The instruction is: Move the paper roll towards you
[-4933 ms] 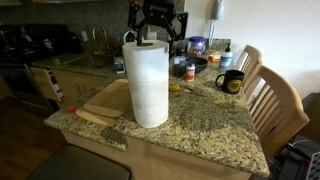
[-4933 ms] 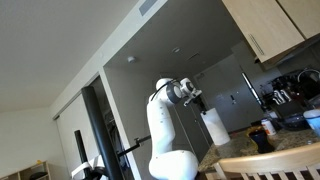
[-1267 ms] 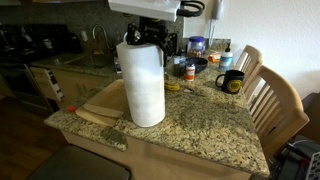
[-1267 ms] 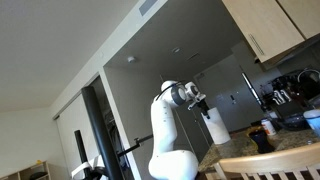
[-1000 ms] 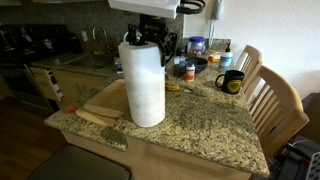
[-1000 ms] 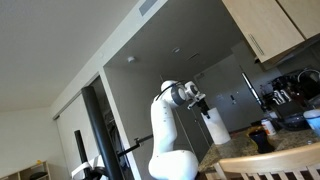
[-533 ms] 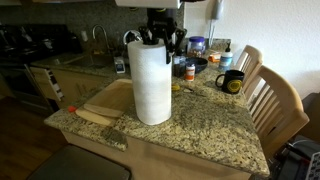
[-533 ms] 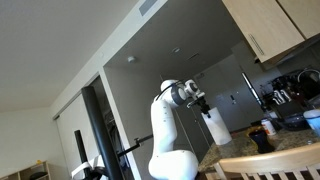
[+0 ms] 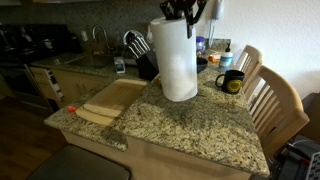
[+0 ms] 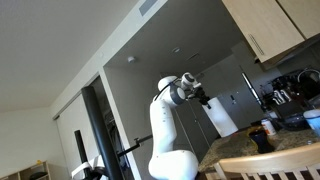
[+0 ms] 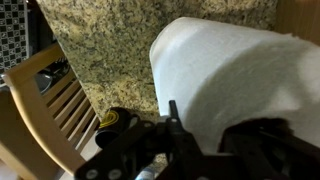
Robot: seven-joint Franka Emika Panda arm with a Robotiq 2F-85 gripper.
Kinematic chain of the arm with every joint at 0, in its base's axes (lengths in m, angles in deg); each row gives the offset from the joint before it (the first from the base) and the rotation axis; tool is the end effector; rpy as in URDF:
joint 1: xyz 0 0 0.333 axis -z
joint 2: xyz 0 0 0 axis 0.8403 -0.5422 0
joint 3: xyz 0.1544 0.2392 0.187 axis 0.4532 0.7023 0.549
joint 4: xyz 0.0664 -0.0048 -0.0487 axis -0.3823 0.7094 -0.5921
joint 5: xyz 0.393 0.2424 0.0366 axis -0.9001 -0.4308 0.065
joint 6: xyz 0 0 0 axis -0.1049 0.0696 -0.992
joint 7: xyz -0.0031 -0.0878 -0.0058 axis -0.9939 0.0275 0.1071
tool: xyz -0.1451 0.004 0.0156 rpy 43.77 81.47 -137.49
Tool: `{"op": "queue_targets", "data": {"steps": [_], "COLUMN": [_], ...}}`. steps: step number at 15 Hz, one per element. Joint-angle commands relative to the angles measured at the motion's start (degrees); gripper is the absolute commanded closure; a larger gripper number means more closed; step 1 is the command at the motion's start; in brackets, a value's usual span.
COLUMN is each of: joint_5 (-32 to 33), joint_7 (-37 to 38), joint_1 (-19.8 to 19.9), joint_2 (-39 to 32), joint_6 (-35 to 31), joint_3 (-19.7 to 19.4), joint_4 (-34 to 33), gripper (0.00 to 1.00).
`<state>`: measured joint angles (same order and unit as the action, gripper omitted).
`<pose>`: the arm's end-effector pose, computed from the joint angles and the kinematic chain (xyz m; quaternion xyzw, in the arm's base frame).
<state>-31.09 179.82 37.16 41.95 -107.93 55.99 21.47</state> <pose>0.6231 0.2995 0.6292 0.8073 -0.5779 0.0956 0.0713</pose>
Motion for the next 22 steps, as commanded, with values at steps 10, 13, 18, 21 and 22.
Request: {"op": "queue_targets", "data": {"steps": [10, 13, 18, 21, 22], "joint_5": [-15.1, -12.4, -12.6, -13.0, -13.1], "joint_7": [-0.5, -1.1, -0.6, -0.3, -0.2], "joint_1": [8.5, 7.6, 7.2, 7.2, 7.2], "joint_2": [10.3, 11.1, 11.4, 11.6, 12.0], "joint_6": [7.1, 2.0, -4.0, -6.0, -6.5], "joint_3": [-6.9, -6.7, -4.5, -3.5, -3.2], "joint_4": [8.7, 14.3, 20.5, 22.7, 23.1], "gripper": [0.93, 0.93, 0.93, 0.93, 0.93]}}
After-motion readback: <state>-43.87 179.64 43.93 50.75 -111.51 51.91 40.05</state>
